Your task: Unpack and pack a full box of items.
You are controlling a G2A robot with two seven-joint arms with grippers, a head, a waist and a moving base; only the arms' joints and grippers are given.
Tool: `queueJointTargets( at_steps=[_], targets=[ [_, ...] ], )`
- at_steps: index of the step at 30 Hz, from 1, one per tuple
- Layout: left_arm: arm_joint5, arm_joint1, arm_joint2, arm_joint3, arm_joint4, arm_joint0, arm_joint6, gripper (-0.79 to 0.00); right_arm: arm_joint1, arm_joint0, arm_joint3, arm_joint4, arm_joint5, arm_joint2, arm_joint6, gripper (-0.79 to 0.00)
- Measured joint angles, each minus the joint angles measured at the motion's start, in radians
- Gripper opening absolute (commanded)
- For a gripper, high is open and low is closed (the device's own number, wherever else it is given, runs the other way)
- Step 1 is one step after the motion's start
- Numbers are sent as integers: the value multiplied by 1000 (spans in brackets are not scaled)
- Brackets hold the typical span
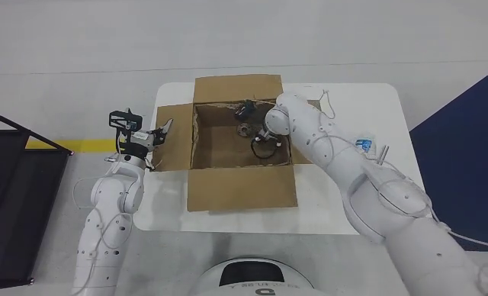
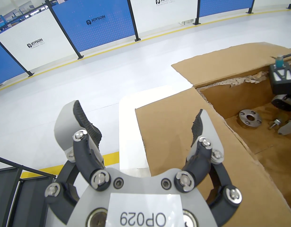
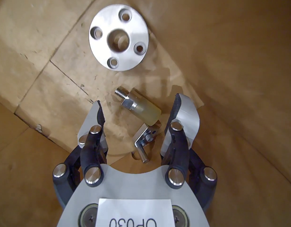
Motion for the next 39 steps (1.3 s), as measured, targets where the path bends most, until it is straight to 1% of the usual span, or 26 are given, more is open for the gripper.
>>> queueJointTargets(
  at_steps=[1,2,4,5,7,9,10,11,17,21,29,30,31,33,35,36,37,38,39],
  targets=[
    [0,0,0,0,0,0,0,0,-7,4,17,6,-2,-1,7,-219],
    [0,0,0,0,0,0,0,0,-14,7,32,10,-4,-3,14,-249],
    [0,0,0,0,0,0,0,0,-31,13,59,14,-16,-8,21,-342],
    [0,0,0,0,0,0,0,0,-37,16,67,15,-22,-11,23,-434],
    [0,0,0,0,0,0,0,0,-53,21,82,12,-32,-17,22,-554],
    [0,0,0,0,0,0,0,0,-68,24,93,7,-39,-24,19,-622],
    [0,0,0,0,0,0,0,0,-74,25,97,4,-42,-27,18,-742],
    [0,0,0,0,0,0,0,0,-80,26,101,2,-47,-30,17,-785],
    [0,0,0,0,0,0,0,0,-120,30,114,-15,-90,-51,16,-785],
    [0,0,0,0,0,0,0,0,-144,33,109,-22,-140,-60,2,-785],
    [0,0,0,0,0,0,0,0,-164,55,131,-35,-154,-53,-44,-785],
    [0,0,0,0,0,0,0,0,-167,55,139,-36,-146,-52,-36,-637],
    [0,0,0,0,0,0,0,0,-169,55,143,-35,-143,-52,-29,-557],
    [0,0,0,0,0,0,0,0,-174,52,152,-30,-154,-50,-14,-449],
    [0,0,0,0,0,0,0,0,-178,51,159,-27,-167,-49,-7,-394],
    [0,0,0,0,0,0,0,0,-181,51,163,-25,-175,-48,-6,-320],
    [0,0,0,0,0,0,0,0,-182,52,167,-24,-179,-47,-8,-142],
    [0,0,0,0,0,0,0,0,-184,53,172,-22,-178,-44,-18,-92],
    [0,0,0,0,0,0,0,0,-185,56,176,-22,-170,-41,-30,-83]
  ],
)
